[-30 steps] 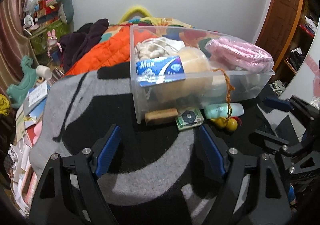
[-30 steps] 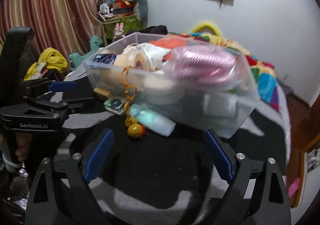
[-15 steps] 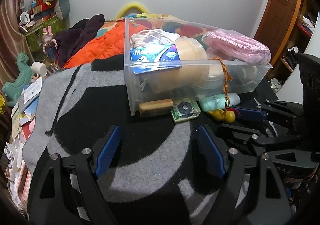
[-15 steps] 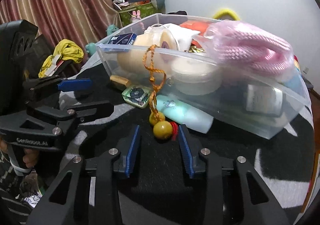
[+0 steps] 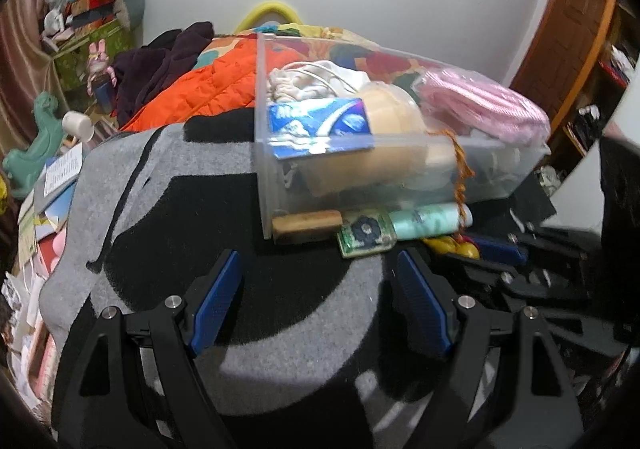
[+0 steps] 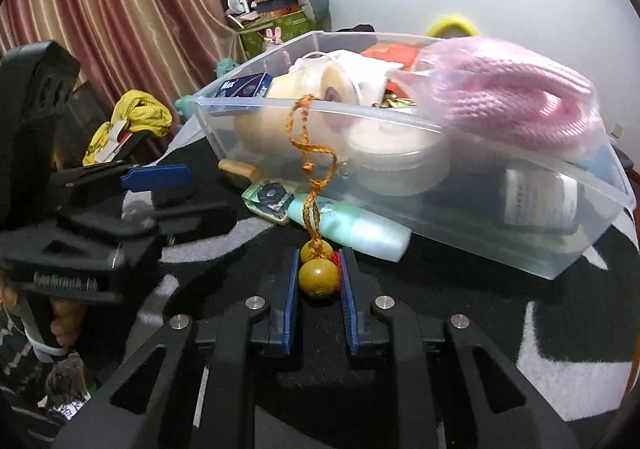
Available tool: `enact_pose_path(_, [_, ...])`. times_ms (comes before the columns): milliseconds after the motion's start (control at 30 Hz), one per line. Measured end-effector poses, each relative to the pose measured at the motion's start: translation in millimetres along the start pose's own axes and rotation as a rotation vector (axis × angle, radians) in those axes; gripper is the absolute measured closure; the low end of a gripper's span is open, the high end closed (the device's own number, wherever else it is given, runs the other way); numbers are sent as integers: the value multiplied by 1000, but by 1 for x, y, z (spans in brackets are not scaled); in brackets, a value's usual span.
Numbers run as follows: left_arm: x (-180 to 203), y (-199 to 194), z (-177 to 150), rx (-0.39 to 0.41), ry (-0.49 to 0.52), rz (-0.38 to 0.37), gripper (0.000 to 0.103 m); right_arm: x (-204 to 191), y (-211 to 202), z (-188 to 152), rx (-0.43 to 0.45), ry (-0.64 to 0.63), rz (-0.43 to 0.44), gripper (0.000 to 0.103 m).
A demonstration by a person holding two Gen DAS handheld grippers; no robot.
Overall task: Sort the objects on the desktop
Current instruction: 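Grasp the yellow bead keychain with right gripper while left gripper grasps the wooden block, then carry the wooden block into the box with left gripper while right gripper places the bead keychain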
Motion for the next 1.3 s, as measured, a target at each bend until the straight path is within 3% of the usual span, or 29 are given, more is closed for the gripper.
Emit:
enact_pose_path(233, [-8, 12, 4, -26, -113, -21, 37, 10, -9, -2, 16, 35, 24, 86])
enact_pose_path(467, [-11, 16, 9, -15, -172, -18, 42, 4, -3, -1, 10, 50, 32, 86])
enact_pose_path(633, [-14, 22, 10, -16, -190, -14, 52, 2, -3, 0, 9, 42, 37, 85])
enact_pose_path(867, [-15, 18, 9, 2, -175, -6, 57, 7, -9, 3, 24, 59, 32, 85])
enact_pose_path(1100, [-5, 7, 1, 16, -89, 29, 63, 18, -24, 6, 57, 92, 15, 85])
enact_pose_path(1300, [-4, -3, -5, 14, -85, -2, 63, 18, -25, 9, 66, 103, 12, 85])
Point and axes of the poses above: each gripper's, at about its wrist camera, not at the fingertips, and y roughly the way its jaws point, x to its right, z to its top, the point moved 7 cm from there along y, roughly the way its jaws point, and after that the axes turned 5 degrees about y, right-handed, at the moved point
